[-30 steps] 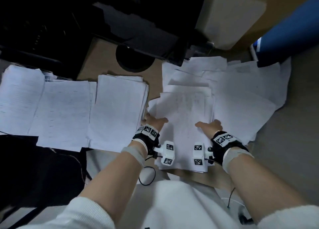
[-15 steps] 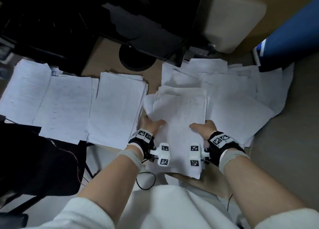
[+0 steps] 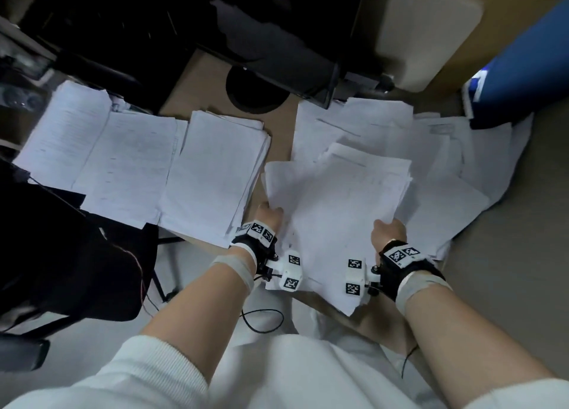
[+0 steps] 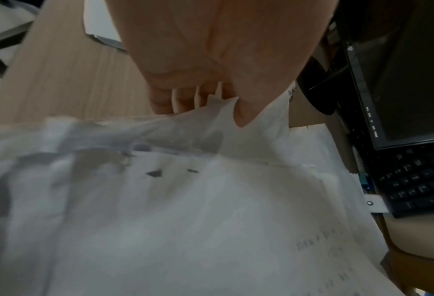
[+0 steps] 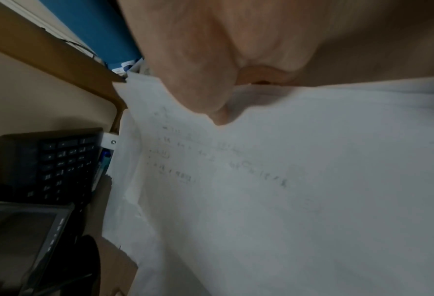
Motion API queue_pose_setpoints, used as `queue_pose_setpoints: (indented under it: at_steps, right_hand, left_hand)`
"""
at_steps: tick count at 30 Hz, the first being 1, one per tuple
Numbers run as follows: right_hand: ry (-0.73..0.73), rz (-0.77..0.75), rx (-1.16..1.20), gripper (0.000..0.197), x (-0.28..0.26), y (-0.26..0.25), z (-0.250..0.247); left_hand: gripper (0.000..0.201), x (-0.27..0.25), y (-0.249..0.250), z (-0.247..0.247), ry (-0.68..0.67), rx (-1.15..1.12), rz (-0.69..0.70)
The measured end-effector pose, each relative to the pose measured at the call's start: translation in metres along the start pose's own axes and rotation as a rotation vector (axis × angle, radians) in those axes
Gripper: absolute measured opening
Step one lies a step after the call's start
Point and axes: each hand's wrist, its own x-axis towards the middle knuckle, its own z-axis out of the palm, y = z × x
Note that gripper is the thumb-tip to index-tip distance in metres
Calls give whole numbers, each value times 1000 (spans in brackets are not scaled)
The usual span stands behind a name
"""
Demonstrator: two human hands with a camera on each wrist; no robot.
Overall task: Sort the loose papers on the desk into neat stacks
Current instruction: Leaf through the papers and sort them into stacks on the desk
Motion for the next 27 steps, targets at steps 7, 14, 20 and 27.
queue_pose_setpoints:
  at_steps: [7,14,20,27]
  right_hand:
    - [-28,-17,96,38,10,-20,1]
    - [-144,-23,-7,33,8,-46,16]
    - [-248,-51,22,68,8,-54,36]
    - [-165,120,113,98,6,-63,30]
  left_hand:
    - [52,-1,14,-4,192,23,7]
    - [58,19,30,-12,-60,68,63]
    - [69,41,47,-15,-220,172,33]
    - [49,49,58,-17,-311,143,91]
